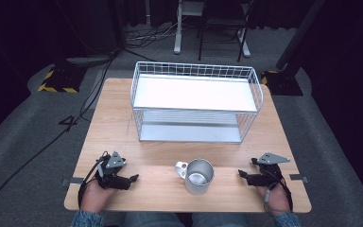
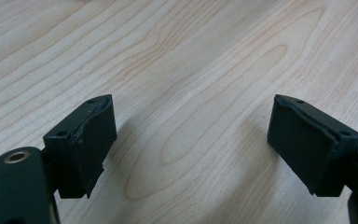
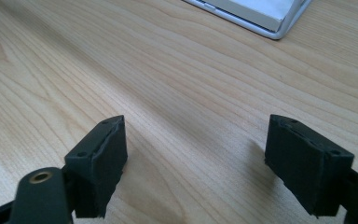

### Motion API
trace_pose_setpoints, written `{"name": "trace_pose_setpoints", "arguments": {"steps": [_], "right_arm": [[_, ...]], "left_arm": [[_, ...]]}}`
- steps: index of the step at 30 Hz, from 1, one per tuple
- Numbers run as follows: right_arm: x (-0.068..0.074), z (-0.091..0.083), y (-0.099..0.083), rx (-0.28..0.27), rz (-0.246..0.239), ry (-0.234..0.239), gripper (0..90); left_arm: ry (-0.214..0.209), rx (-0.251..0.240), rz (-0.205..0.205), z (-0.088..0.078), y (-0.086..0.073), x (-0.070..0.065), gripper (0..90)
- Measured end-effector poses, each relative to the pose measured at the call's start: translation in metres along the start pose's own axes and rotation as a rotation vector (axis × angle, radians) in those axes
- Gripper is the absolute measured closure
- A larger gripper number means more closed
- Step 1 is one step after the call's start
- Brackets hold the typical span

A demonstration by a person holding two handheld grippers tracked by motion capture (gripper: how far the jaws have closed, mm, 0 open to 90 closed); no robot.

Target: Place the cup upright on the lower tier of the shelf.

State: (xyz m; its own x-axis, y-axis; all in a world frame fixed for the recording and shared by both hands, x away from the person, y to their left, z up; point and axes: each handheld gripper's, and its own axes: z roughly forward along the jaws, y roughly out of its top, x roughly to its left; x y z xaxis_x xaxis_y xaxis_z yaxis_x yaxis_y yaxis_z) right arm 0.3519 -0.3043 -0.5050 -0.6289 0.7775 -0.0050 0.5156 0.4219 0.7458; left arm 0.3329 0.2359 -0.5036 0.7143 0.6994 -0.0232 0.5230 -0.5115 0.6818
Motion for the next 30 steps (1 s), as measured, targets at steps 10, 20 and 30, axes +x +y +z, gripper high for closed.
{"name": "trace_pose_setpoints", "arguments": {"steps": [10,20,30], "right_arm": [[0.000,0.000,0.000,-0.001,-0.003,0.002,21.5],[0.000,0.000,0.000,-0.001,-0.003,0.002,21.7],[0.000,0.000,0.000,-0.001,-0.003,0.002,21.7]], "left_arm": [[-0.016,-0.071,-0.017,-0.022,0.014,0.006,16.1],[-0.045,-0.145,0.018,-0.039,0.029,0.003,16.2],[-0.129,-0.177,0.063,-0.038,0.050,-0.004,16.1]]}}
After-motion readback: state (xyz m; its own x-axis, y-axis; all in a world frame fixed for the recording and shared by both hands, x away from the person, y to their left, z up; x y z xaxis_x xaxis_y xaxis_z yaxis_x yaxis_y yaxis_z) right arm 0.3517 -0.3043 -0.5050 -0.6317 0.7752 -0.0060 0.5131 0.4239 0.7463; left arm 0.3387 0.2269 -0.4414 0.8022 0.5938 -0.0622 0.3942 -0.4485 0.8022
